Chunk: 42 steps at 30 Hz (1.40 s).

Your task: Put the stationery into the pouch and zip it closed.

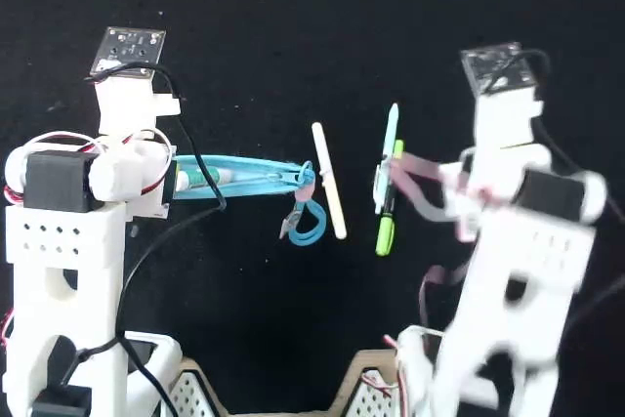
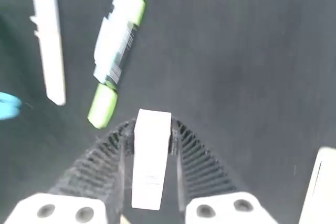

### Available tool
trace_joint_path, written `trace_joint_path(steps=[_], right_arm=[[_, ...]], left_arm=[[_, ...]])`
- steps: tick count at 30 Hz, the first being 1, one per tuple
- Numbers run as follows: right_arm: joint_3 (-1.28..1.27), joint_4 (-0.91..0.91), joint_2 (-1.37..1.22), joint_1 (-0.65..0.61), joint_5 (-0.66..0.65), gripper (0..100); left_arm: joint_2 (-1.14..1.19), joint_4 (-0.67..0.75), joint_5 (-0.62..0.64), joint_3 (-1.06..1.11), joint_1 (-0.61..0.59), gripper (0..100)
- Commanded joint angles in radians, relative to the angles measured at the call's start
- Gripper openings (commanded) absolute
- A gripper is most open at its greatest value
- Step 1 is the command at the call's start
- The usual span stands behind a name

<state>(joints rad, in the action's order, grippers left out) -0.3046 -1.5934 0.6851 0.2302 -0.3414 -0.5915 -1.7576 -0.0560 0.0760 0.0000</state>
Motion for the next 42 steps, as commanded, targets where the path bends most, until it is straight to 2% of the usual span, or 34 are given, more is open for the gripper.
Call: trace_joint_path(steps=[1, 6, 10, 13, 23, 30, 38, 42], right_arm=[[0.004, 0.012, 0.288, -0.242, 0.160, 1.1], [0.002, 0.127, 0.469, -0.552, 0.333, 1.5], [-0.004, 0.235, 0.532, -0.776, 0.367, 1.5], [-0.070, 0.334, 0.556, -0.882, 0.362, 1.5], [-0.424, 0.845, 0.631, -0.928, 0.358, 1.2], [-0.610, 1.037, 0.656, -1.082, 0.356, 1.5], [-0.924, 1.530, 0.633, -1.045, 0.222, 1.1], [-1.012, 1.640, 0.633, -1.045, 0.209, 1.1]], left_arm=[[0.009, 0.000, 0.000, -0.007, 0.010, 3], [0.009, 0.000, 0.000, -0.007, 0.007, 3], [0.009, 0.000, 0.000, -0.007, 0.010, 3], [0.009, 0.000, 0.000, -0.007, 0.008, 3], [0.009, 0.000, 0.000, -0.007, 0.010, 3], [0.009, 0.000, 0.000, -0.007, 0.010, 3], [0.009, 0.000, 0.000, -0.004, 0.010, 3], [0.009, 0.000, 0.000, -0.004, 0.010, 3]])
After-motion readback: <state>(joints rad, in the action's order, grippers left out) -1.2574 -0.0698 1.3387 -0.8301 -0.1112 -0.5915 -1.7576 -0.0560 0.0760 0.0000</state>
